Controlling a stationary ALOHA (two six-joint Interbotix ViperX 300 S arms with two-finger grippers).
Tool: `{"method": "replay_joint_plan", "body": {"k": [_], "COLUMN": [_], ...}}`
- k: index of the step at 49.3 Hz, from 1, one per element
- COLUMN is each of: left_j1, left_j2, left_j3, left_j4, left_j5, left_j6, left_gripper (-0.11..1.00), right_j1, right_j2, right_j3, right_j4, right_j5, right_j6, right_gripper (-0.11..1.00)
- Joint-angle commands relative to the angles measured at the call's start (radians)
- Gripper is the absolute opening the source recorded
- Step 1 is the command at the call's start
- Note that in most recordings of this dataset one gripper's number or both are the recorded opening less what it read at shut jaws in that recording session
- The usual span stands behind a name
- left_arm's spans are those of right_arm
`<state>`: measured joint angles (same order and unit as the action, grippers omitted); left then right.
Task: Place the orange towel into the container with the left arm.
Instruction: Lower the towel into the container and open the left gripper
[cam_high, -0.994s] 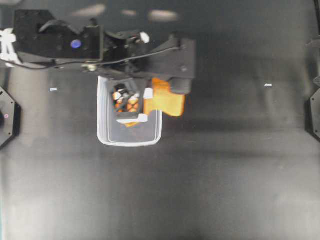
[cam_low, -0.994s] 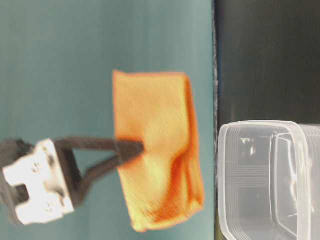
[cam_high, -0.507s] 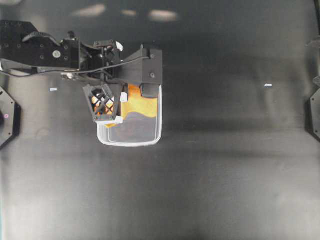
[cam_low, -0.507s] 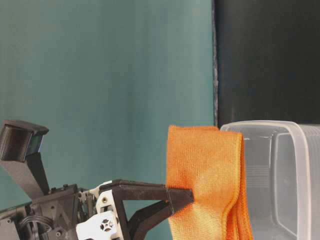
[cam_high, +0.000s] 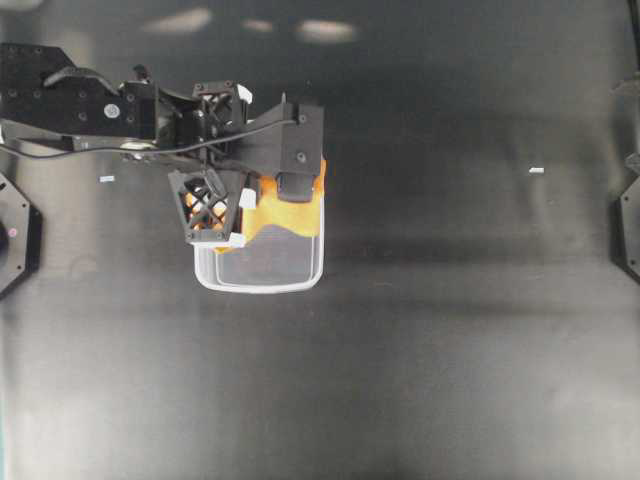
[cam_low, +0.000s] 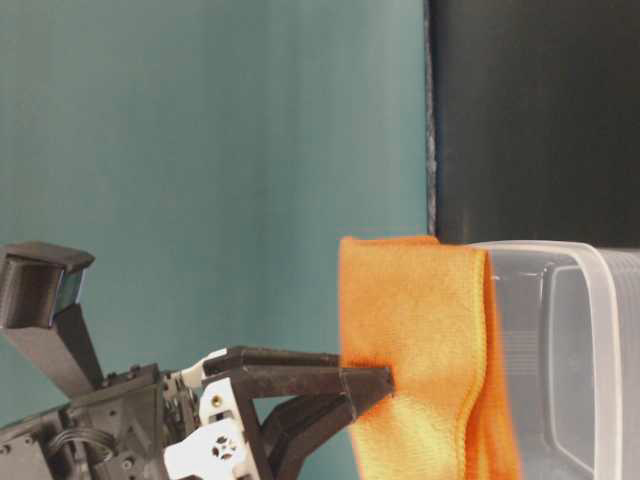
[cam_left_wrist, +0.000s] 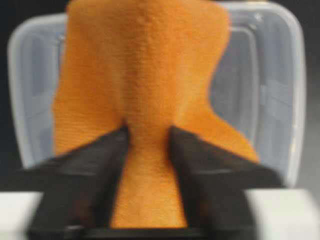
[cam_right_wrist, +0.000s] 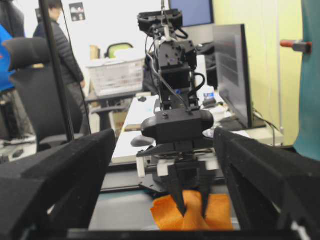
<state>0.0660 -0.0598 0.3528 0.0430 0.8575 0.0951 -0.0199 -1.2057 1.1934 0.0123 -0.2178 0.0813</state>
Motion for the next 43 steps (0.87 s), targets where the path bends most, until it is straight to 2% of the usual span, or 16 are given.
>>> {"method": "replay_joint_plan", "body": {"k": [1, 7, 11, 14, 21, 31, 36, 43], "left_j1": [0.008, 0.009, 0.008, 0.008, 0.008, -0.011, -0.025, -0.06], "left_j2": [-0.012, -0.012, -0.017, -0.026, -0.089, -0.272, -0.379, -0.534], "left_j3": [-0.003, -0.006, -0.003, -0.005, -0.008, 0.017, 0.052, 0.158], "left_j4": [0.002, 0.003, 0.002, 0.003, 0.002, 0.002, 0.002, 0.002], "left_j5": [-0.017, -0.018, -0.015, -0.015, -0.023, -0.086, -0.141, -0.229], "left_j6": [-0.005, -0.014, -0.017, -0.029, -0.089, -0.147, -0.176, -0.206], "left_gripper": [0.43, 0.78, 0.9, 0.91, 0.86, 0.84, 0.84, 0.84], "right_j1": [-0.002, -0.002, -0.002, -0.002, -0.002, -0.003, -0.006, -0.018], "right_j2": [0.006, 0.006, 0.006, 0.006, 0.006, 0.002, -0.005, -0.014], "right_j3": [-0.008, -0.008, -0.008, -0.006, -0.005, 0.0, 0.002, 0.014], "right_j4": [0.003, 0.003, 0.003, 0.003, 0.003, 0.003, 0.003, 0.003], "right_j5": [-0.003, -0.003, -0.003, -0.003, -0.003, -0.003, -0.003, 0.005], "right_j6": [0.002, 0.002, 0.0, 0.0, 0.0, -0.002, -0.002, -0.003], "right_gripper": [0.77, 0.77, 0.77, 0.77, 0.77, 0.77, 0.77, 0.77]}}
